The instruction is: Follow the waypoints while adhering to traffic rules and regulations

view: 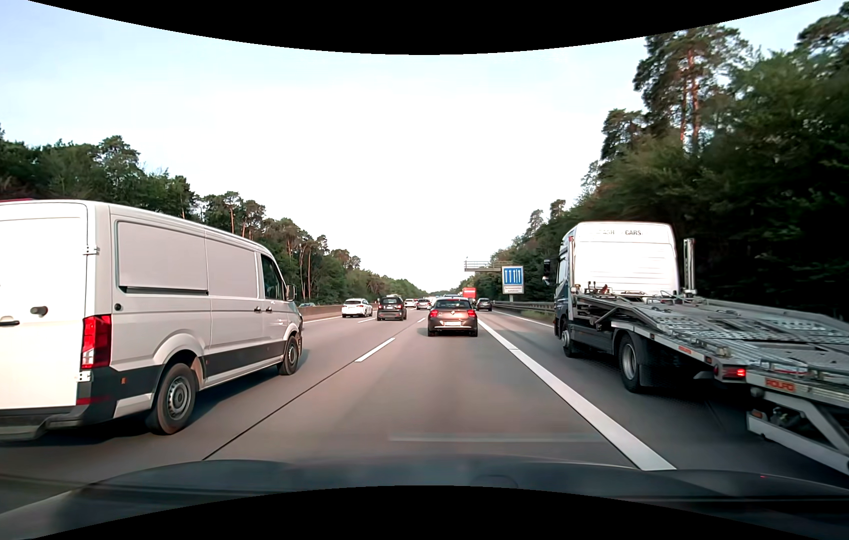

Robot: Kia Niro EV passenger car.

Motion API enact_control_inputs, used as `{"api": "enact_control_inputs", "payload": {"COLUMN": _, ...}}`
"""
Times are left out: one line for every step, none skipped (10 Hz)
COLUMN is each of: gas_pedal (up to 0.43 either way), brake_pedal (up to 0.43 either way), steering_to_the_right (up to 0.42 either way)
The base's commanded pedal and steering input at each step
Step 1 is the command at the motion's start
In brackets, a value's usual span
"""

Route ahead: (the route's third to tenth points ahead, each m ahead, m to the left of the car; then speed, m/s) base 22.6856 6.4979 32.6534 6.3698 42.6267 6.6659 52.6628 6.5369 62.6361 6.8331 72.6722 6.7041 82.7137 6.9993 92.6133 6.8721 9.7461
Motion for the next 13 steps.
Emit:
{"api": "enact_control_inputs", "payload": {"gas_pedal": 0.0, "brake_pedal": 0.079, "steering_to_the_right": -0.004}}
{"api": "enact_control_inputs", "payload": {"gas_pedal": 0.0, "brake_pedal": 0.079, "steering_to_the_right": -0.004}}
{"api": "enact_control_inputs", "payload": {"gas_pedal": 0.0, "brake_pedal": 0.067, "steering_to_the_right": -0.004}}
{"api": "enact_control_inputs", "payload": {"gas_pedal": 0.0, "brake_pedal": 0.067, "steering_to_the_right": -0.004}}
{"api": "enact_control_inputs", "payload": {"gas_pedal": 0.0, "brake_pedal": 0.067, "steering_to_the_right": -0.004}}
{"api": "enact_control_inputs", "payload": {"gas_pedal": 0.0, "brake_pedal": 0.073, "steering_to_the_right": -0.004}}
{"api": "enact_control_inputs", "payload": {"gas_pedal": 0.0, "brake_pedal": 0.085, "steering_to_the_right": -0.004}}
{"api": "enact_control_inputs", "payload": {"gas_pedal": 0.0, "brake_pedal": 0.091, "steering_to_the_right": -0.003}}
{"api": "enact_control_inputs", "payload": {"gas_pedal": 0.0, "brake_pedal": 0.091, "steering_to_the_right": -0.004}}
{"api": "enact_control_inputs", "payload": {"gas_pedal": 0.0, "brake_pedal": 0.079, "steering_to_the_right": -0.004}}
{"api": "enact_control_inputs", "payload": {"gas_pedal": 0.0, "brake_pedal": 0.073, "steering_to_the_right": -0.004}}
{"api": "enact_control_inputs", "payload": {"gas_pedal": 0.0, "brake_pedal": 0.073, "steering_to_the_right": -0.004}}
{"api": "enact_control_inputs", "payload": {"gas_pedal": 0.0, "brake_pedal": 0.073, "steering_to_the_right": -0.004}}
